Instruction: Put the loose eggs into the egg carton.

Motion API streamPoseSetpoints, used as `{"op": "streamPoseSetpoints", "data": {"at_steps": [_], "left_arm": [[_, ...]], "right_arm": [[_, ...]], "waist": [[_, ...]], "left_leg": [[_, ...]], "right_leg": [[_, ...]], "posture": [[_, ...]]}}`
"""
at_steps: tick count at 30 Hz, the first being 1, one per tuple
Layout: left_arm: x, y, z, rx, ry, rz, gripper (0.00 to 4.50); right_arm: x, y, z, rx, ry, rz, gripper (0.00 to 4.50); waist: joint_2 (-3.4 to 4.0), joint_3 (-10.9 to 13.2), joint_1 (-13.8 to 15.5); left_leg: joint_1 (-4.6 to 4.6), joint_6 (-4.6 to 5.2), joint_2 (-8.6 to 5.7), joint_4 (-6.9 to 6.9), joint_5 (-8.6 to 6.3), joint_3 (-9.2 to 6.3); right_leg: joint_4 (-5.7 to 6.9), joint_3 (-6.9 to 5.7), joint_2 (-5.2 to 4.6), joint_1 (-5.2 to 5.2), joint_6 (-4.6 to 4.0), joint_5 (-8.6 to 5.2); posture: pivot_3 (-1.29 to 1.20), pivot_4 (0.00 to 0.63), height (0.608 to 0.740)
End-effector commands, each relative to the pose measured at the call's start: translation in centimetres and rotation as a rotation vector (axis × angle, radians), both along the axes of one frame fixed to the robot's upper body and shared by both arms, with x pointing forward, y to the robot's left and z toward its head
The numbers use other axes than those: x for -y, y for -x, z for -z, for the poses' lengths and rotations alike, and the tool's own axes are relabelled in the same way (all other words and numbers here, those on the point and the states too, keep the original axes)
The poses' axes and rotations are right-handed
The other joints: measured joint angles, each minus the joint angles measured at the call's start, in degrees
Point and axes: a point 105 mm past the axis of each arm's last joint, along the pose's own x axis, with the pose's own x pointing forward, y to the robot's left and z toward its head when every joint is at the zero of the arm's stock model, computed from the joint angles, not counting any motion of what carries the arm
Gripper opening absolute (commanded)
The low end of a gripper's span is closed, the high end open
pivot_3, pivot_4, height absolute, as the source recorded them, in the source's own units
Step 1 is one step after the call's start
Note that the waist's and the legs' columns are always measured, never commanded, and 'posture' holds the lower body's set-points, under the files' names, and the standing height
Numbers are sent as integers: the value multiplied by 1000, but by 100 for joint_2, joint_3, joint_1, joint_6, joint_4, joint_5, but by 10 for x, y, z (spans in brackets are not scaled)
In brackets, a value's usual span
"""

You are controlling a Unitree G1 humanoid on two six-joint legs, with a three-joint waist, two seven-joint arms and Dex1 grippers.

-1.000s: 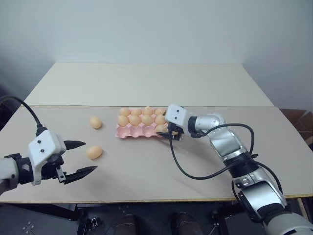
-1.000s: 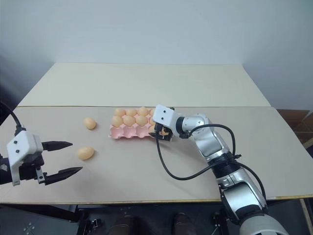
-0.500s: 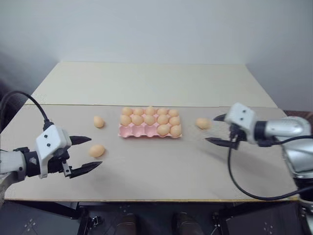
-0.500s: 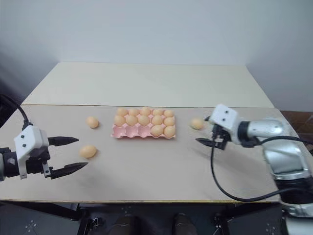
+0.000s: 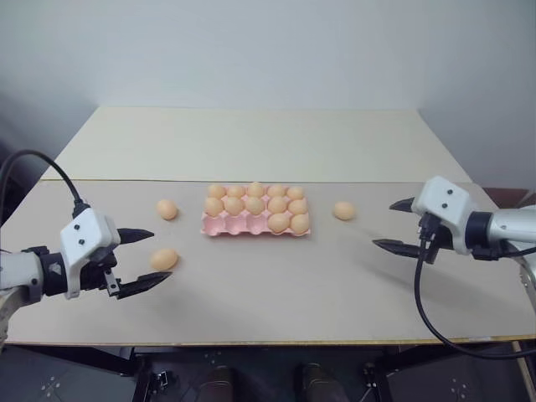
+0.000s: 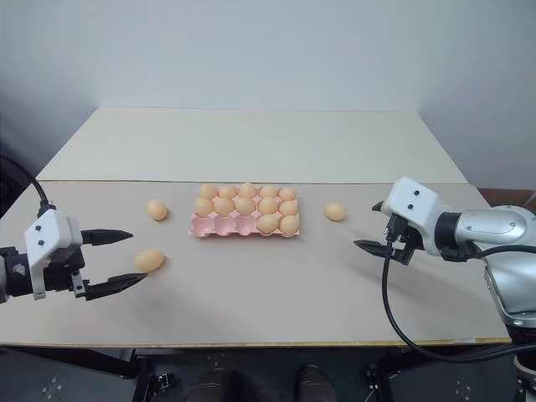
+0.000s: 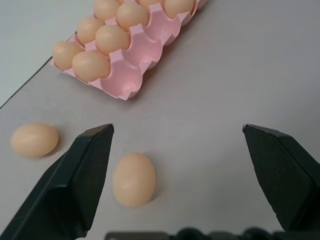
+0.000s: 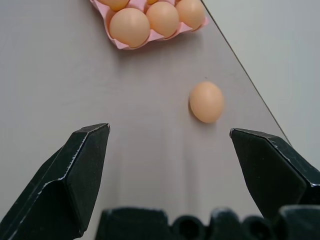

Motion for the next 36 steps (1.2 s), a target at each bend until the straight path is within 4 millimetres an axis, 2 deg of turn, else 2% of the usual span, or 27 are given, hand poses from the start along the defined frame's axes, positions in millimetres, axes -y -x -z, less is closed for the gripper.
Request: {"op": "streamPoseSetpoints", "data": {"at_steps": [1, 6, 12, 20, 26, 29, 34, 35, 36], "left_arm": [[4, -1, -8, 39, -28, 18, 4500], [7, -3, -9, 41, -26, 25, 4500], [7, -5, -9, 43, -29, 26, 4500], [5, -3, -7, 32, -40, 23, 4500], [5, -1, -5, 27, -40, 19, 4500], [5, 0, -3, 25, -40, 16, 4500], [4, 1, -3, 25, -42, 9, 4500], [4, 1, -3, 25, -41, 9, 4500], [4, 1, -3, 26, -41, 8, 4500]], "right_arm": [[-7, -20, -6, 63, -16, 9, 4477], [-27, -64, 11, 84, -33, 19, 4477], [-40, -103, 32, 84, -34, 52, 4477], [-37, -126, 40, 95, -11, 84, 4477], [-35, -129, 47, 41, -23, 87, 4477], [-35, -130, 50, 27, -33, 86, 3903], [-34, -134, 53, 22, -28, 120, 2220], [-34, -134, 53, 24, -25, 119, 2004], [-34, -134, 52, 26, -22, 119, 2004]], "waist": [[-1, 0, -27], [-2, -1, -91], [-2, 0, -66], [-2, 0, -75], [-2, 0, -92], [-1, 0, -109], [-2, -1, -113], [-2, -1, -113], [-1, 0, -111]], "left_leg": [[2, 0, 0, 0, 0, 0], [1, 1, 1, 0, 1, -1], [-29, 3, -5, -1, 2, -1], [-51, 4, -8, 0, 2, 0], [-45, 4, -7, 0, 3, -1], [-43, 4, -6, 1, 3, 0], [-43, 4, -6, 1, 3, 1], [-43, 5, -7, 1, 3, 2], [-43, 4, -7, 1, 3, 3]], "right_leg": [[1, 0, 1, 1, 1, 1], [4, 1, 4, -1, 0, 1], [3, 5, 5, -25, 34, 22], [5, 8, 4, -50, 32, 32], [14, 11, 7, -50, 34, 30], [15, 15, 8, -50, 34, 31], [16, 17, 8, -51, 33, 31], [16, 18, 8, -51, 33, 32], [16, 18, 8, -51, 33, 32]], "posture": [[0, 150, 740], [0, 150, 740], [0, 150, 740], [0, 150, 740], [0, 150, 740], [0, 150, 740], [0, 150, 740], [0, 150, 740], [0, 150, 740]]}}
